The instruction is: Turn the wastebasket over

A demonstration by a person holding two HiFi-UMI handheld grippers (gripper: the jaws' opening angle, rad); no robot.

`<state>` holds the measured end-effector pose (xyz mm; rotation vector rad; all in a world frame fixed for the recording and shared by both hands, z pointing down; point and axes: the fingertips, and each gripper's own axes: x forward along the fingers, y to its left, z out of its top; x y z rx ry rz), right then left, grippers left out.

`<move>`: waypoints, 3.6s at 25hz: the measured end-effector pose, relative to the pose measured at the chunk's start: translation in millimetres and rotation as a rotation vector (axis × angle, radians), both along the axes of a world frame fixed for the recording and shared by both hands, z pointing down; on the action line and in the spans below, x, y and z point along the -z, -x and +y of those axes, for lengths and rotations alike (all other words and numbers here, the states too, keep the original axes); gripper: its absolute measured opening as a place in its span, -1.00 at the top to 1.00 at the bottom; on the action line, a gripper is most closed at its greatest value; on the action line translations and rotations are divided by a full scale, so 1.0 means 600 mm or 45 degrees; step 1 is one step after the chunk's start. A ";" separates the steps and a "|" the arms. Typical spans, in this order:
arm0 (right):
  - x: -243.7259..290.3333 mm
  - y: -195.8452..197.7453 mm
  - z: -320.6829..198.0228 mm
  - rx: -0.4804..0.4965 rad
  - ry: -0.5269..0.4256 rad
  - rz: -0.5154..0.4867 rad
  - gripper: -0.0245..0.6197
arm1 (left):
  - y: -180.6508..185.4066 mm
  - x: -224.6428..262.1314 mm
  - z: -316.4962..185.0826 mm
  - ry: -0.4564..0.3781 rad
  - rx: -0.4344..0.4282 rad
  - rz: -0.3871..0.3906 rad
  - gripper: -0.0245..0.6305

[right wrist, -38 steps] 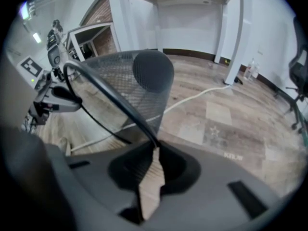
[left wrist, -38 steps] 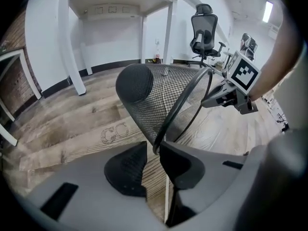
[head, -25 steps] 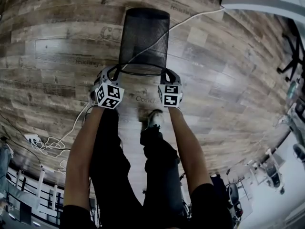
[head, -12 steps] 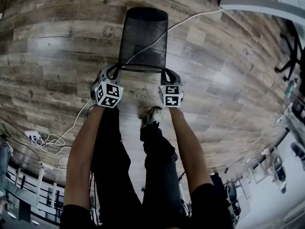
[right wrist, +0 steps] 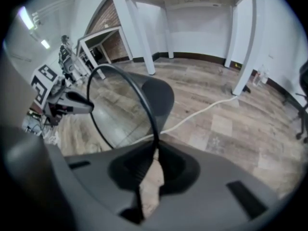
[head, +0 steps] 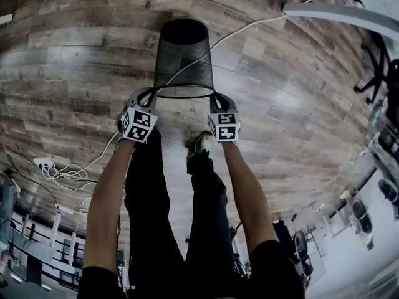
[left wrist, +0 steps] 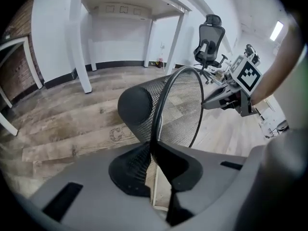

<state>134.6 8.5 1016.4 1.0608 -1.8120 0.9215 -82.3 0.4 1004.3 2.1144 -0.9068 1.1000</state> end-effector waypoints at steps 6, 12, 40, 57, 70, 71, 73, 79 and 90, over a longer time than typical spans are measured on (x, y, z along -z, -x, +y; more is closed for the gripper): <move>0.059 0.031 -0.001 -0.083 0.113 -0.005 0.77 | 0.036 0.051 0.014 0.129 0.070 0.065 0.71; 0.114 0.080 -0.001 -0.191 0.256 -0.019 0.79 | 0.087 0.111 0.002 0.262 0.150 0.126 0.71; 0.088 0.281 -0.035 -0.279 0.493 -0.082 0.80 | 0.298 0.074 -0.026 0.549 0.365 0.120 0.74; 0.084 0.310 -0.108 -0.347 0.362 -0.140 0.80 | 0.329 0.046 -0.077 0.495 0.507 0.111 0.74; 0.080 0.315 -0.122 -0.312 0.365 -0.099 0.80 | 0.329 0.040 -0.085 0.550 0.484 0.159 0.72; 0.082 0.314 -0.122 -0.298 0.358 -0.091 0.80 | 0.327 0.042 -0.083 0.546 0.463 0.136 0.69; 0.088 0.313 -0.124 -0.288 0.340 -0.084 0.80 | 0.323 0.047 -0.077 0.537 0.428 0.110 0.52; 0.121 0.312 -0.144 -0.304 0.293 -0.055 0.79 | 0.342 0.067 -0.068 0.554 0.578 0.146 0.39; 0.321 0.350 -0.139 -0.210 0.177 -0.183 0.81 | 0.379 0.270 -0.039 0.272 0.885 0.100 0.82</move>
